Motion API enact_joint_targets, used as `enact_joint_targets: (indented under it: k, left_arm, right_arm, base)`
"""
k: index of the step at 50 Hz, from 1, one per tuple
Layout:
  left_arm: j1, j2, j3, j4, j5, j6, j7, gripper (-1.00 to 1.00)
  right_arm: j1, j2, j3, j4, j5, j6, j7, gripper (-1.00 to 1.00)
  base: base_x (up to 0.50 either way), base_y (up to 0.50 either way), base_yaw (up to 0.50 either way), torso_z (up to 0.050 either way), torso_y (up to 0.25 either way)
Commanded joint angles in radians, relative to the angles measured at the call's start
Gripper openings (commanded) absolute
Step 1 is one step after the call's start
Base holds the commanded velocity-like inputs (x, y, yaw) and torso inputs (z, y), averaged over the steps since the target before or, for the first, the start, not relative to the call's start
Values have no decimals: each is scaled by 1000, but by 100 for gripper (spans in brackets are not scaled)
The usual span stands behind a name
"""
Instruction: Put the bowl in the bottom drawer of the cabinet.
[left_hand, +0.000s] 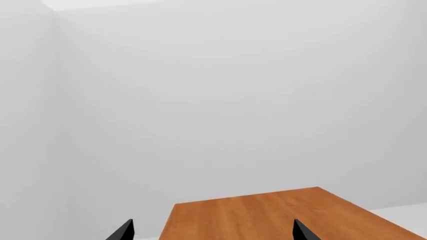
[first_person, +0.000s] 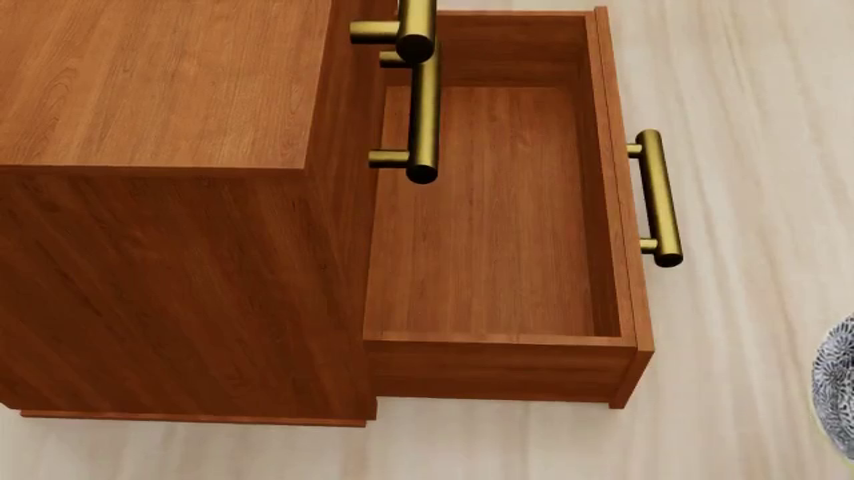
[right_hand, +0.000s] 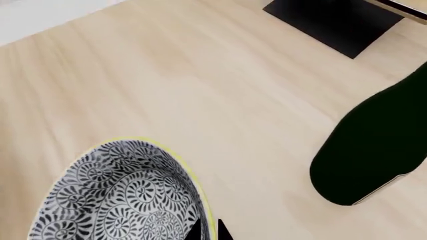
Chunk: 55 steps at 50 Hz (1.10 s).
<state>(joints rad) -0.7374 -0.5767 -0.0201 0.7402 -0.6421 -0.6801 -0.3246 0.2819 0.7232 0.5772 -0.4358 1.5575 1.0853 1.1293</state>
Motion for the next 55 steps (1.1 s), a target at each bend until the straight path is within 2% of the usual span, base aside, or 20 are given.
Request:
enact_joint_targets:
  k: [1,21,55]
  left_arm:
    - [-1,-3,4,4,0,-1,-5,100]
    - [-12,-4,17,7,-2,-6,-11,100]
    - [-6,-11,17,-7,-2,15,-6,100]
  right_arm:
    - [81,33,-31,-23,56,4,56,-100]
    - [411,73,-259,106,55,6,124,-100]
    - [847,-30,-569,360,-122,30,42,-100]
  base:
    - [0,0,0,0,0]
    - [0,0,0,0,0]
    - [0,0,0,0,0]
